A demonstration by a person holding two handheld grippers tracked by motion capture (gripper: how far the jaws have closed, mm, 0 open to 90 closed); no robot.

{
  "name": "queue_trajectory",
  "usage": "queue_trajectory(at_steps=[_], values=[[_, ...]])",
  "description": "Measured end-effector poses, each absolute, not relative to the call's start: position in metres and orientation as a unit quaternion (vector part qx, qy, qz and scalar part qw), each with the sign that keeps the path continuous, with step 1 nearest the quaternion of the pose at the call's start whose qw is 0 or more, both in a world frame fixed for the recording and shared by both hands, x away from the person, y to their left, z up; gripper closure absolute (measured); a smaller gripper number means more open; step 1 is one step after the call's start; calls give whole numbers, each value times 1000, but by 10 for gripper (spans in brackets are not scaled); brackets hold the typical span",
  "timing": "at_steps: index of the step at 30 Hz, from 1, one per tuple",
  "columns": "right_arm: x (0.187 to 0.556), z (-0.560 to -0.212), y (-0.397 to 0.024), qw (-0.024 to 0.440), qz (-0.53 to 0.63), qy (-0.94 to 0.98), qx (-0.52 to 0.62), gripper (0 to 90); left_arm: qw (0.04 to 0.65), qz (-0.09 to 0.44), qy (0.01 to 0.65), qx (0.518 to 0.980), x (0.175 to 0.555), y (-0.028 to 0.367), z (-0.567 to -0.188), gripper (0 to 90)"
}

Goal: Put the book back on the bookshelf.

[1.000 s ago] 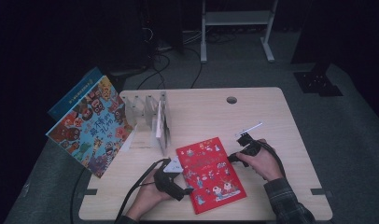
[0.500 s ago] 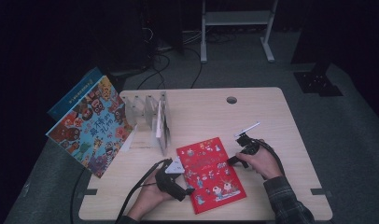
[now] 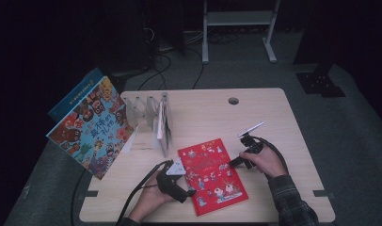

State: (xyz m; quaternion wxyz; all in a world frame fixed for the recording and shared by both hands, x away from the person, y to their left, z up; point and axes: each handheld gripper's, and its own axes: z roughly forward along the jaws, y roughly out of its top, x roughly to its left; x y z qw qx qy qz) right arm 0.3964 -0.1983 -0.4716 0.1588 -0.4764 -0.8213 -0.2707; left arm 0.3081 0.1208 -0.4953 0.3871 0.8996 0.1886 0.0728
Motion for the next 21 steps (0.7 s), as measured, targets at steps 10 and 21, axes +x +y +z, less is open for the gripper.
queue_trajectory(at_steps=[10, 21], values=[[402, -471, -186, 156, -230, -826, -491, 686, 389, 72, 189, 899, 308, 121, -496, 1], [399, -448, -190, 161, -254, -822, -483, 720, 389, 69, 188, 899, 309, 121, -495, 1]])
